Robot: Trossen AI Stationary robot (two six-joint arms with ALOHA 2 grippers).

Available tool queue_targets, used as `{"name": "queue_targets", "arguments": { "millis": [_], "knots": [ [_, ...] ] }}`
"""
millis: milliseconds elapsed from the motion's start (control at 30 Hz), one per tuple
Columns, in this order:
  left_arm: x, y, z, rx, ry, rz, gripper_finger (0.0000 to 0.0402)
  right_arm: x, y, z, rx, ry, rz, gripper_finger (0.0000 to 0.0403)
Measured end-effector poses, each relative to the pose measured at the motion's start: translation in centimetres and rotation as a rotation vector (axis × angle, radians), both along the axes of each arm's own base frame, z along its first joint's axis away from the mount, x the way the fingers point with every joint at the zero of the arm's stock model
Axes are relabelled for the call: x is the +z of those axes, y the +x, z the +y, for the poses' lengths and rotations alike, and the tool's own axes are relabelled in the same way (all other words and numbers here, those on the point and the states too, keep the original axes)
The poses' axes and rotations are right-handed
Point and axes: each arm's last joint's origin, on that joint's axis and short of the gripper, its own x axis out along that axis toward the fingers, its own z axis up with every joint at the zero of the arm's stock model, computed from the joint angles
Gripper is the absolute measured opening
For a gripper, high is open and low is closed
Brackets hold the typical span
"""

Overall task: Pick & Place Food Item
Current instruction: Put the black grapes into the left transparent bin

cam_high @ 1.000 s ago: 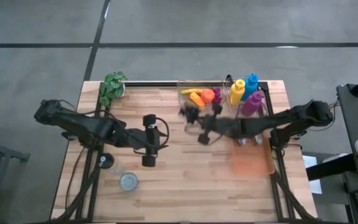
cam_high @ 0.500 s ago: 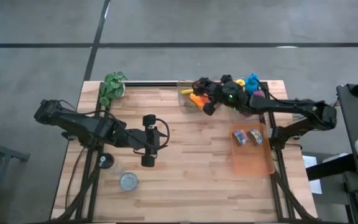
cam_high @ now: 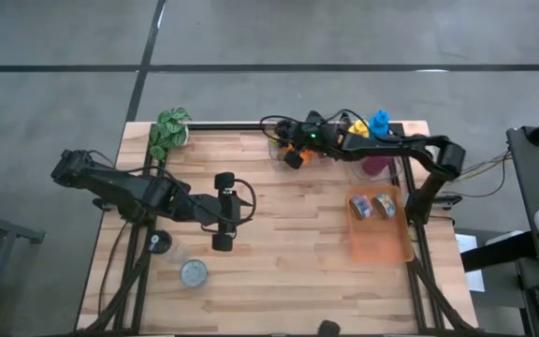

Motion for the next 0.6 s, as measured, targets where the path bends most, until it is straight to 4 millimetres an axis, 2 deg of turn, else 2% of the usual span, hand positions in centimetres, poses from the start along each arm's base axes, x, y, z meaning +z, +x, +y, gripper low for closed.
{"name": "queue_targets", "arguments": {
  "millis": [267, 600],
  "knots": [
    [-0.1, -0.1, 0.0, 0.011, -0.011, 0.006, 0.0158, 0.0, 1.4, -0.6, -0.009, 0.058, 0.087, 0.0008],
    [-0.1, -0.1, 0.0, 0.012, -0.012, 0.008, 0.0157, 0.3, 1.0, -0.4, -0.014, 0.065, 0.087, 0.0008]
  ]
}}
